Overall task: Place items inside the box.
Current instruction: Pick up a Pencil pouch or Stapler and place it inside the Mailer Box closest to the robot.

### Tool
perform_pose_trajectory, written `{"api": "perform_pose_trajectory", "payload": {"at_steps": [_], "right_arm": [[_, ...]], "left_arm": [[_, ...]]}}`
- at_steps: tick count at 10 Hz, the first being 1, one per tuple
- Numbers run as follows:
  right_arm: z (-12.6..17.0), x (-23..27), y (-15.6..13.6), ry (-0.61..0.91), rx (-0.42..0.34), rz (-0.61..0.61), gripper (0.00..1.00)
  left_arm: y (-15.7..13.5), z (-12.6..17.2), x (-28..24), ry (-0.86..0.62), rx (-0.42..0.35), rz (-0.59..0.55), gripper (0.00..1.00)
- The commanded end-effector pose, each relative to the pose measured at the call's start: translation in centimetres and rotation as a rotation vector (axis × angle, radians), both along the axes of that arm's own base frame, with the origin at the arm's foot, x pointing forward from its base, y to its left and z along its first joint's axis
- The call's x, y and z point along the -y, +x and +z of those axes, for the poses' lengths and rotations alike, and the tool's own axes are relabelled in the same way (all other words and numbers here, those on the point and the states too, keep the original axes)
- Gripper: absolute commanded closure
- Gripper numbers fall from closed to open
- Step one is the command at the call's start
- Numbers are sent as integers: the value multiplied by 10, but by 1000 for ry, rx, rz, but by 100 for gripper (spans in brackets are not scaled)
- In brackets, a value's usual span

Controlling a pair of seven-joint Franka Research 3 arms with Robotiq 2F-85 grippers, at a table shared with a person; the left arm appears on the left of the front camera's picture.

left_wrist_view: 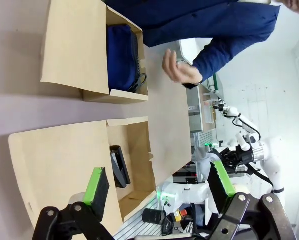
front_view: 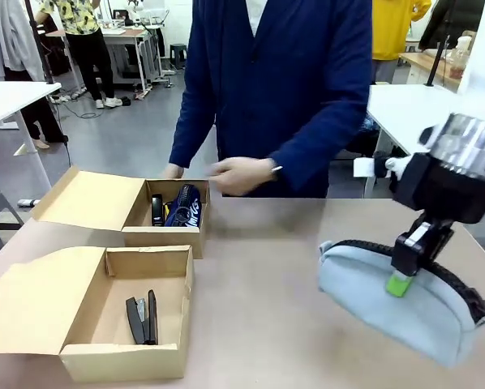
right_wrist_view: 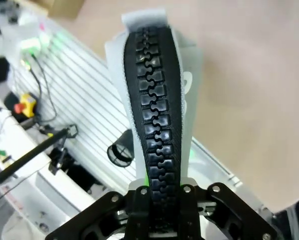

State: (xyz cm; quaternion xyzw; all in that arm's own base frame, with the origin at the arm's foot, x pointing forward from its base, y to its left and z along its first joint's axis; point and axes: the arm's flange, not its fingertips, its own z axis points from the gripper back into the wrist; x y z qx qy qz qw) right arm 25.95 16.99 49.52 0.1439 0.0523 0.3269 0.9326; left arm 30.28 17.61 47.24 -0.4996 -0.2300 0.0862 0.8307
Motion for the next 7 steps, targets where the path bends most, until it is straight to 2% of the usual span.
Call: {"api": "perform_pose_trajectory", "payload": {"at_steps": [1, 2, 3, 4, 6, 7], "right_arm": [[8, 9, -1, 12, 25, -39, 93], [-3, 5, 5, 26, -66, -321, 93], [5, -19, 6, 68, -58, -440, 93], [18, -59, 7, 101, -49, -494, 93], [11, -150, 27, 16, -115, -646, 93], [7, -159, 34, -4, -118, -662, 93]], "left_arm": [[0, 1, 0, -15, 25, -3, 0], [0, 1, 0, -15, 25, -3, 0], [0, 1, 0, -15, 25, -3, 0], [0, 1, 0, -15, 25, -3, 0], [0, 1, 0, -15, 25, -3, 0], [0, 1, 0, -15, 25, -3, 0]]}}
